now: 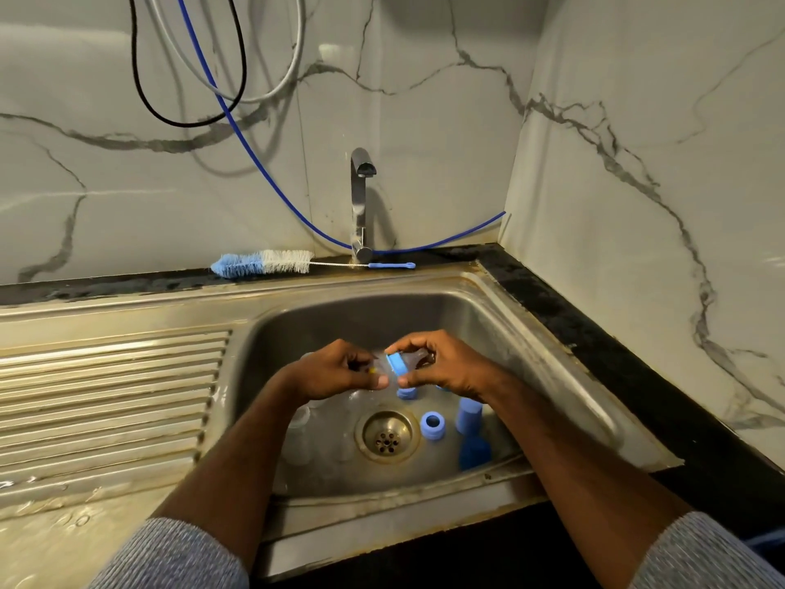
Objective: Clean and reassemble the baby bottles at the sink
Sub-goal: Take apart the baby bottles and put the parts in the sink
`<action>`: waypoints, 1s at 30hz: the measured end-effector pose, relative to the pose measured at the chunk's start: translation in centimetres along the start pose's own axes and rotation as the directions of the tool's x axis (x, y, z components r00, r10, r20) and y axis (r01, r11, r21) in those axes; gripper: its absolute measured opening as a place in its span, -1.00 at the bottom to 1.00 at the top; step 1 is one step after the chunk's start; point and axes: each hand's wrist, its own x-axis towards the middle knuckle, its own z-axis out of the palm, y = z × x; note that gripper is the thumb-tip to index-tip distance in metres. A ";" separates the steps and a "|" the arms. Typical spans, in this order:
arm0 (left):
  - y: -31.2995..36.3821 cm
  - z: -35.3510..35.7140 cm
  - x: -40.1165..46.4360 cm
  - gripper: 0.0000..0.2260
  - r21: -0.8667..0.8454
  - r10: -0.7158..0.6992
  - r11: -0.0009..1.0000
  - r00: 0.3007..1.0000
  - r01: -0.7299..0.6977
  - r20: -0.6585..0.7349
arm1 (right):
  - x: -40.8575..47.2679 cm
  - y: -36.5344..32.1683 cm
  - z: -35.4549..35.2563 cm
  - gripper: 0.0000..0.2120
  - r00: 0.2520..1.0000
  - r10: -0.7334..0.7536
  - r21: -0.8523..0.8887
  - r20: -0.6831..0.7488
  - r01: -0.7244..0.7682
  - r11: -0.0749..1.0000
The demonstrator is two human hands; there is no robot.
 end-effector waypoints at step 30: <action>-0.1 -1.1 -1.1 -0.60 0.140 0.005 0.989 0.950 0.041 -0.313 | 4.2 -1.8 0.6 -0.48 0.990 -0.140 -0.073 -0.031 0.138 0.988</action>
